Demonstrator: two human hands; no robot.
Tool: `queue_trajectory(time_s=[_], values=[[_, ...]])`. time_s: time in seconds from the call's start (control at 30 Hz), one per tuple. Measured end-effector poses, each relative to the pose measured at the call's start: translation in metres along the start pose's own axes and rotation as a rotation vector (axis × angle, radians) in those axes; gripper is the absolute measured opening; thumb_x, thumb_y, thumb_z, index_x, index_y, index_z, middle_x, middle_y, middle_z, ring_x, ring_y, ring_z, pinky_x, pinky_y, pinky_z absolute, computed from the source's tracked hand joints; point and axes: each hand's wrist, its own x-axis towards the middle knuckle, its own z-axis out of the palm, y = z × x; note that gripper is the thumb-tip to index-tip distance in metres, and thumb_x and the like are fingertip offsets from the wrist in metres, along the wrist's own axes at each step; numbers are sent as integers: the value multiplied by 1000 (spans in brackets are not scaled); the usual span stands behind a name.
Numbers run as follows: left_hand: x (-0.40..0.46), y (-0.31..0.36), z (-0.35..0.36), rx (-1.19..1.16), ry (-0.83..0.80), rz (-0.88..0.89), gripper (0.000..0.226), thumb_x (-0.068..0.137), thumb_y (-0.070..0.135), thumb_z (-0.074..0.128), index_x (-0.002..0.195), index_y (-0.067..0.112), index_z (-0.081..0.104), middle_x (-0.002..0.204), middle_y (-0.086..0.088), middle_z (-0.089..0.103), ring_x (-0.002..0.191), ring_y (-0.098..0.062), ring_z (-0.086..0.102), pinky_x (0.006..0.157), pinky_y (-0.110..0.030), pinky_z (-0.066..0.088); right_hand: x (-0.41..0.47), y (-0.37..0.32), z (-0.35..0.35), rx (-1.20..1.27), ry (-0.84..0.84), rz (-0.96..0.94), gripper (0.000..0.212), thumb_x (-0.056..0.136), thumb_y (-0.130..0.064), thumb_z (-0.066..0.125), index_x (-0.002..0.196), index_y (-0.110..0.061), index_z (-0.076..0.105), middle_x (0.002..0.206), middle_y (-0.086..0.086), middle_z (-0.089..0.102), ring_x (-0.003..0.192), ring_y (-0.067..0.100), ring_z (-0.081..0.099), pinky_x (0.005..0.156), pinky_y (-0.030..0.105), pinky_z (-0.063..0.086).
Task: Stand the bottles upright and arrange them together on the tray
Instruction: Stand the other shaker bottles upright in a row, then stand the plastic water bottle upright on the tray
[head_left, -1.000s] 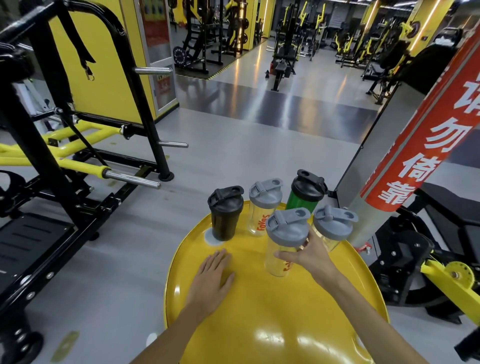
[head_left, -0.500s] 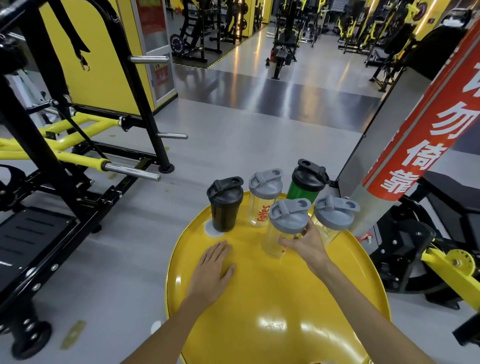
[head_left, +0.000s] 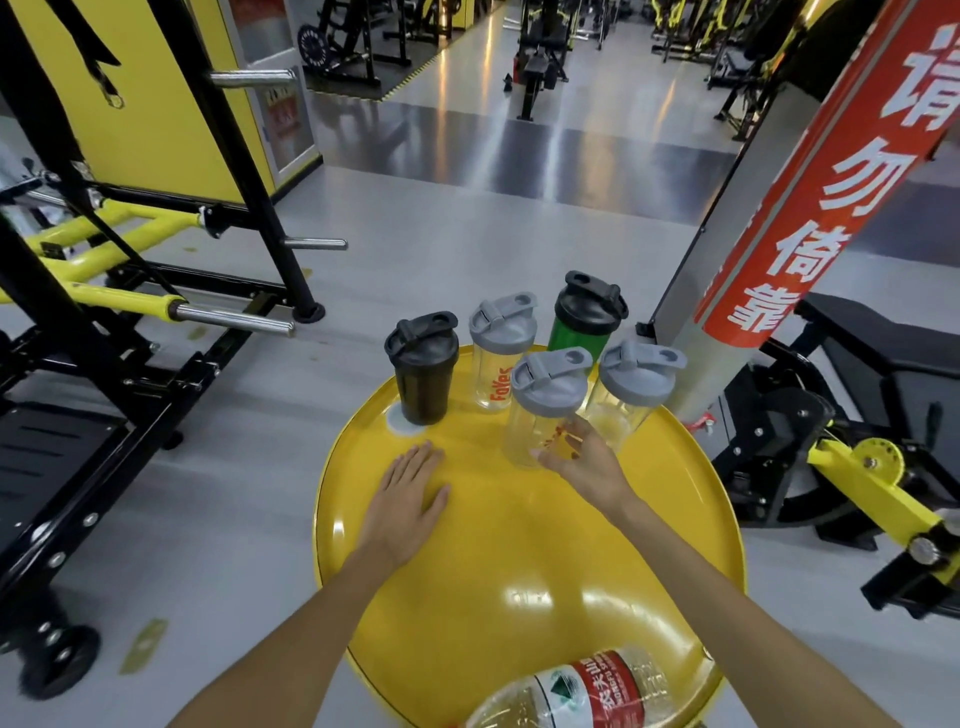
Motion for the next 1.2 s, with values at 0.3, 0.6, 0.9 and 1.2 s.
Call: queue_trajectory(time_s=[0.3, 0.6, 0.9, 1.2], values=[[-41, 23, -5, -71, -6, 18, 61, 103, 55, 29, 156, 25, 25, 166, 5, 19, 153, -11, 10, 125, -44, 3, -124, 20, -22, -368, -427, -219, 70, 83, -65, 64, 144, -42, 40, 146, -24, 38, 133, -9, 35, 111, 22, 33], [-85, 47, 8, 69, -48, -5, 63, 104, 56, 18, 159, 26, 13, 167, 6, 6, 154, -16, 0, 124, -49, 2, -192, 58, -8, -758, -716, -418, 86, 87, -51, 66, 154, -42, 14, 160, -22, 10, 146, -2, 4, 119, 22, -8], [-88, 49, 10, 144, -42, -18, 60, 105, 54, 21, 159, 27, 15, 167, 5, 12, 154, -15, 1, 125, -48, 4, -196, 86, 26, -980, -460, -569, 94, 69, -3, 65, 149, -29, 23, 139, -5, 47, 129, 19, 43, 114, 37, 26], [-87, 49, 8, 156, -52, -28, 61, 105, 56, 19, 158, 28, 16, 167, 7, 11, 154, -15, 2, 124, -47, 5, -185, 55, 26, -700, -396, -368, 80, 73, -12, 60, 146, -36, 36, 139, -20, 45, 131, 6, 40, 106, 15, 23]])
